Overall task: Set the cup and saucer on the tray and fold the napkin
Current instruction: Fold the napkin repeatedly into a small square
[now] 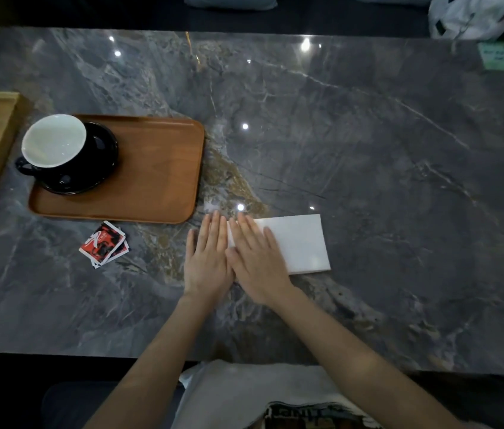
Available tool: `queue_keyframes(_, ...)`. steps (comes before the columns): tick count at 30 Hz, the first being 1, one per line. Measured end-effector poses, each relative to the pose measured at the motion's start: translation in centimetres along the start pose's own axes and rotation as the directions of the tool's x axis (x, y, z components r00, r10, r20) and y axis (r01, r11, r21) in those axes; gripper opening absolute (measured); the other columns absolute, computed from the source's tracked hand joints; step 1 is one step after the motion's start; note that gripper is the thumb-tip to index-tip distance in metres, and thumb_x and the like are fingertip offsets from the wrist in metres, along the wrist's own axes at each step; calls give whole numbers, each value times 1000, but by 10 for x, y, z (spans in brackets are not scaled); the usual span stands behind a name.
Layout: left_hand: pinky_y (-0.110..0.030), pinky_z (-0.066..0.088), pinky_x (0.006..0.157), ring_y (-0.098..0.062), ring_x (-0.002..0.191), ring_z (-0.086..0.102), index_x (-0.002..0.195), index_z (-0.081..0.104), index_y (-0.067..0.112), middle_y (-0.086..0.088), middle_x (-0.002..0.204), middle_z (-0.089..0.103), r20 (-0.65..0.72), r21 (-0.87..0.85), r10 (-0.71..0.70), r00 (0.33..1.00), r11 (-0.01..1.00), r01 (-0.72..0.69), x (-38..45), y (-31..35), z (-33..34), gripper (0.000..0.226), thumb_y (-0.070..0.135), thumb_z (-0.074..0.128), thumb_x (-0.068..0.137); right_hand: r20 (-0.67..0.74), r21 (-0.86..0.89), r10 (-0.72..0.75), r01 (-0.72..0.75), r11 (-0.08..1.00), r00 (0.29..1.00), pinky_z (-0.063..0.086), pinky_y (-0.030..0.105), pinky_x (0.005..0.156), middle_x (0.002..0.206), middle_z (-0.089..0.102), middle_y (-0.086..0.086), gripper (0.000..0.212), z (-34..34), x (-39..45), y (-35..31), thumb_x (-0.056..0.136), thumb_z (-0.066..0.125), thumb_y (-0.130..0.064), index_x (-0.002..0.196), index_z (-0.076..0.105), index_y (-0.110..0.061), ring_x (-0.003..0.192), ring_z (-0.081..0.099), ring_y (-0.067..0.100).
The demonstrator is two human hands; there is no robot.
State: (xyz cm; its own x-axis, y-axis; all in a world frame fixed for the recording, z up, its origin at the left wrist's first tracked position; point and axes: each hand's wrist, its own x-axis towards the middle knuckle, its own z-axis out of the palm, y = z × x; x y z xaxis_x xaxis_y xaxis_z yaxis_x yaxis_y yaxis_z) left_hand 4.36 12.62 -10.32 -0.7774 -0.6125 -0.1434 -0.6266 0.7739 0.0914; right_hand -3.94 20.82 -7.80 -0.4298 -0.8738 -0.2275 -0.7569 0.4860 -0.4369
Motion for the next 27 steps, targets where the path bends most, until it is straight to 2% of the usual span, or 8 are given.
queue_keyframes(3,-47,15,111,-21,140,15,142,26,4,-12,152,28,-8,-29,2,1000,1000,-2,0,-1,0,59,34,16,92,-66,-139,47,-56,989,997,4,38,116,157,18,1,62,8,-1,12,94,0,-44,147,15,-15,145,14,12)
queue_keyframes(5,-46,13,113,-19,142,13,143,23,5,-10,154,23,-13,-69,6,1000,998,-7,0,-1,-1,62,37,13,92,-85,-225,78,-95,970,993,-3,39,116,158,4,0,65,6,-5,37,88,-6,-47,145,-2,-16,145,1,11)
queue_keyframes(7,-44,8,115,-15,142,4,145,17,7,-8,156,16,-11,-84,7,1000,996,-8,1,-1,-1,63,39,10,91,-93,-221,156,-173,960,983,-13,37,114,157,-2,0,69,1,-15,65,84,-6,-50,144,-8,-15,143,-8,12)
queue_keyframes(10,-43,4,116,-11,140,-7,146,10,9,-5,157,9,13,-95,15,1000,995,-14,3,-1,-2,65,41,5,90,-158,-197,262,-290,936,952,-10,36,112,158,13,5,73,-13,-27,86,88,9,-54,148,11,-12,146,10,18)
queue_keyframes(16,-44,2,116,-9,139,-12,146,7,9,-5,158,5,37,-94,26,999,995,-22,4,-3,-3,66,43,1,89,-119,-55,237,-245,968,964,-9,34,115,159,6,3,77,-20,-27,94,82,5,-55,149,8,-16,146,0,15)
queue_keyframes(20,-45,-5,115,-12,142,-9,146,7,10,-4,158,5,66,-34,-8,998,999,10,7,2,-11,68,42,-1,87,-169,-121,270,-292,949,948,-8,38,116,159,5,6,80,-26,-28,111,82,5,-57,148,7,-12,146,1,18)
queue_keyframes(23,-45,-13,112,-16,144,-10,147,3,12,-3,158,-4,36,-7,-61,998,998,61,9,17,-20,59,34,8,92,-145,-163,303,-325,932,942,-8,41,116,159,3,7,84,-27,-29,114,81,1,-60,148,5,-11,146,-1,19)
queue_keyframes(27,-40,-11,111,-15,142,-11,147,4,12,-3,158,2,2,-132,72,997,989,-71,9,51,-18,64,38,0,88,-158,-165,318,-342,925,935,-6,43,116,158,7,8,83,-24,-28,112,81,3,-60,148,8,-11,146,3,20)
